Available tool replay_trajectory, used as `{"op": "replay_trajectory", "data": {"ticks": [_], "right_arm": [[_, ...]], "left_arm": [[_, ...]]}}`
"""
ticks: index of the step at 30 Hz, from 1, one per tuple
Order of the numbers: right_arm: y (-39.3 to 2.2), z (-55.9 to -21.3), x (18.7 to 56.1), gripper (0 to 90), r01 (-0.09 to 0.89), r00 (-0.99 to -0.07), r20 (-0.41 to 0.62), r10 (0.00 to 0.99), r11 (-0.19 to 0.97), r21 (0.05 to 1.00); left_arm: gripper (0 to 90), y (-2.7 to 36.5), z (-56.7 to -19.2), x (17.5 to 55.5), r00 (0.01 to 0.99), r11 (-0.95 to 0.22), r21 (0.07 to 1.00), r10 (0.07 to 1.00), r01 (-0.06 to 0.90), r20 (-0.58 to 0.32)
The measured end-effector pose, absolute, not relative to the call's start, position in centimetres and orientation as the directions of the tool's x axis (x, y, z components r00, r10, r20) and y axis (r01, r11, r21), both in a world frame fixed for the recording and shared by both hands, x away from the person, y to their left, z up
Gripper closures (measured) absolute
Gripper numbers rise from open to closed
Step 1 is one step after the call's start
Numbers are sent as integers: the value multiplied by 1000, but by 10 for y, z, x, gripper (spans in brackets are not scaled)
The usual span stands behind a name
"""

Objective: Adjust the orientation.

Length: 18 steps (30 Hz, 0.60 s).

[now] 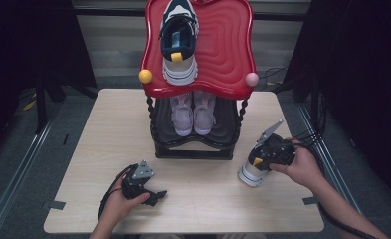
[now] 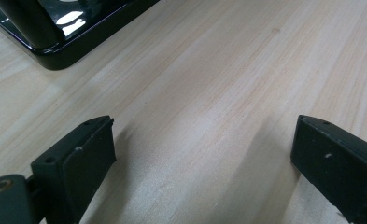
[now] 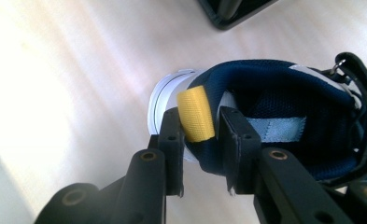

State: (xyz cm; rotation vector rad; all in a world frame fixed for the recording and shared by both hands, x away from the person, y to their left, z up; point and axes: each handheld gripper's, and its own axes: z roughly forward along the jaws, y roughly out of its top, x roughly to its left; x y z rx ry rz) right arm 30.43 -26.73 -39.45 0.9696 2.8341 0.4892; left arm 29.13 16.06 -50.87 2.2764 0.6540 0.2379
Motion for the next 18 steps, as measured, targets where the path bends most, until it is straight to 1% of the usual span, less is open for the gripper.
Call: {"op": "replay_trajectory", "data": {"ticks": [4, 6, 9, 11, 13, 14, 16, 18], "right_arm": [[-276, -393, 292, 696, 583, -794, 29, 607, 746, 322], [-280, -393, 289, 673, 592, -788, 35, 615, 740, 319], [-280, -393, 287, 612, 596, -783, 27, 621, 738, 318], [-279, -394, 288, 547, 591, -784, 10, 620, 743, 315], [-276, -395, 291, 505, 598, -778, 8, 628, 738, 312], [-275, -396, 292, 503, 597, -780, 13, 625, 739, 313], [-272, -397, 295, 469, 602, -776, 7, 630, 738, 306], [-269, -399, 298, 465, 602, -779, 14, 627, 742, 296]], "left_arm": [[52, 160, -509, 291, 854, -597, 705, 520, 383, -24], [48, 160, -509, 291, 853, -595, 706, 521, 385, -27], [38, 159, -509, 292, 854, -596, 705, 520, 384, -26], [33, 159, -509, 292, 854, -600, 703, 520, 381, -20], [28, 158, -509, 292, 855, -598, 704, 518, 383, -26], [27, 158, -509, 292, 855, -600, 702, 518, 383, -24], [24, 158, -509, 293, 856, -602, 701, 517, 383, -24], [22, 158, -509, 293, 856, -602, 701, 517, 383, -23]]}}
